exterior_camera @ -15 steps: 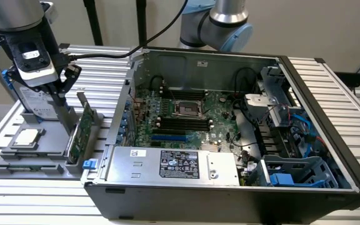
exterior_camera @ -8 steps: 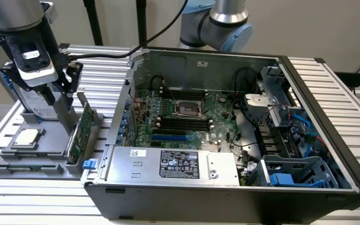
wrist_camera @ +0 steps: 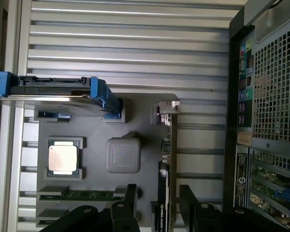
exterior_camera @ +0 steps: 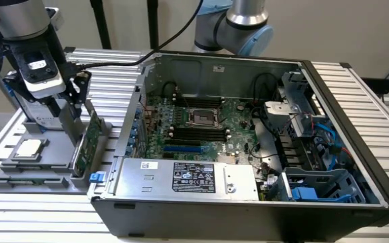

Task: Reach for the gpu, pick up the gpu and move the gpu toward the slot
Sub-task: 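Pick up the gpu and move the gpu toward the slot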

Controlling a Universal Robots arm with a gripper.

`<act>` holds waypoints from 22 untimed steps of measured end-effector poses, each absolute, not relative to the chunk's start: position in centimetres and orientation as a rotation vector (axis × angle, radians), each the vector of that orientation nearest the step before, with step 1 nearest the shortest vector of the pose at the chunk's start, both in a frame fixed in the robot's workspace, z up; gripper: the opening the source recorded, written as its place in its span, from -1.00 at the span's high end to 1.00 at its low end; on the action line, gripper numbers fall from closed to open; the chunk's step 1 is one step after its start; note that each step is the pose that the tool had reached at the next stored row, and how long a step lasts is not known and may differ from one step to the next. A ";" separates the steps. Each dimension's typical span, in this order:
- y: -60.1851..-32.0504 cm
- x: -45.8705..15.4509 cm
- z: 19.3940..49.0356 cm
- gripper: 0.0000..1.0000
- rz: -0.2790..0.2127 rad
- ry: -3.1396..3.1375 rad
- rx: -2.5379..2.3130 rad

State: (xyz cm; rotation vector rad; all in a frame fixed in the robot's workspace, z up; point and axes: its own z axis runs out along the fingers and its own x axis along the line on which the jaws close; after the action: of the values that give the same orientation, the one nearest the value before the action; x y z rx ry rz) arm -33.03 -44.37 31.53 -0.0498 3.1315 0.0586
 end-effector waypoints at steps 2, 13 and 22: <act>-44.4 -33.0 31.2 0.04 0.059 3.131 -0.079; -45.9 -32.9 29.3 0.04 0.059 3.126 -0.136; -45.9 -32.7 27.7 0.04 0.058 3.128 -0.011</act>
State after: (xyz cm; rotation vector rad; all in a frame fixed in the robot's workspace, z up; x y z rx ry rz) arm -32.68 -45.90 27.67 -0.0112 3.1276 0.0579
